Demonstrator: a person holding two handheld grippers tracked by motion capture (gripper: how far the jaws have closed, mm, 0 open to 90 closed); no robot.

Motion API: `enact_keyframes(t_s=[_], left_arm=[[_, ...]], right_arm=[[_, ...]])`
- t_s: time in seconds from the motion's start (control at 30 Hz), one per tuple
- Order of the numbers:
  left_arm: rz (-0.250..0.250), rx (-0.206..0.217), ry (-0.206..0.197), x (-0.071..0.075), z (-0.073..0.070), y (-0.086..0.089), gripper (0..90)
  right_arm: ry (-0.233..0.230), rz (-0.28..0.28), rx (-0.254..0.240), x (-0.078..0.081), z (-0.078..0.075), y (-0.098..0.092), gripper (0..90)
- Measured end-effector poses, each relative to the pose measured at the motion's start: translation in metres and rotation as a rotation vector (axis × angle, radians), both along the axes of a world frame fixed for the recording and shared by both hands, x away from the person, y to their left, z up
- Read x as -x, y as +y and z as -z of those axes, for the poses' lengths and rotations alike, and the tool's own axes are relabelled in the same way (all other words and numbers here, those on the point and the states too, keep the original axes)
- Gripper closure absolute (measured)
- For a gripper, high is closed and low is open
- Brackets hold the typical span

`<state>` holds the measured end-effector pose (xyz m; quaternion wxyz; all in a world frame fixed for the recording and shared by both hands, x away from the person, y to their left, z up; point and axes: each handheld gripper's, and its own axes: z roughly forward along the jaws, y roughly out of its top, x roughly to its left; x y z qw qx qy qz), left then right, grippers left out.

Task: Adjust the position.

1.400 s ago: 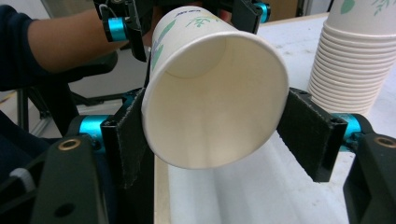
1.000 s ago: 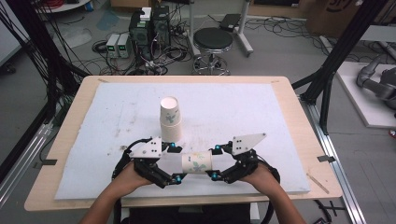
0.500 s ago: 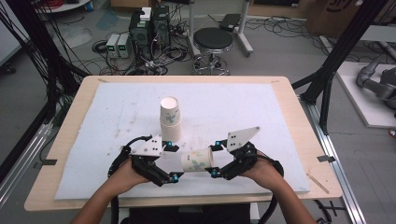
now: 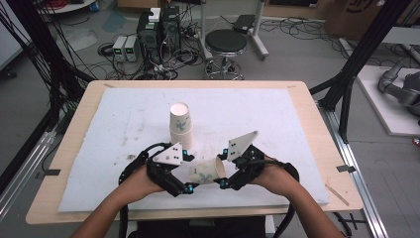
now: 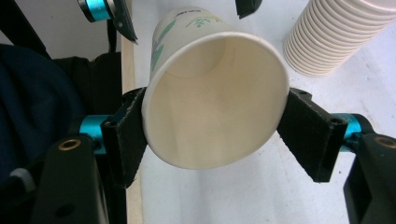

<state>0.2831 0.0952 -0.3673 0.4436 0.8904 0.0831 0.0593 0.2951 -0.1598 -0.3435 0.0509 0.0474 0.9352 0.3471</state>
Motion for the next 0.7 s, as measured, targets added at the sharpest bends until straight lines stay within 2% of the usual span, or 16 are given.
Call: enact_keyframes(t_s=[0.47,0.7], left_arm=[[0.033,-0.049,-0.005,0.000,0.001,-0.011,18.9],[0.047,-0.078,-0.008,0.000,0.002,-0.017,19.9]], right_arm=[[-0.014,-0.033,0.107,-0.002,-0.006,0.017,28.4],[-0.027,-0.049,0.140,0.000,-0.009,0.024,28.4]])
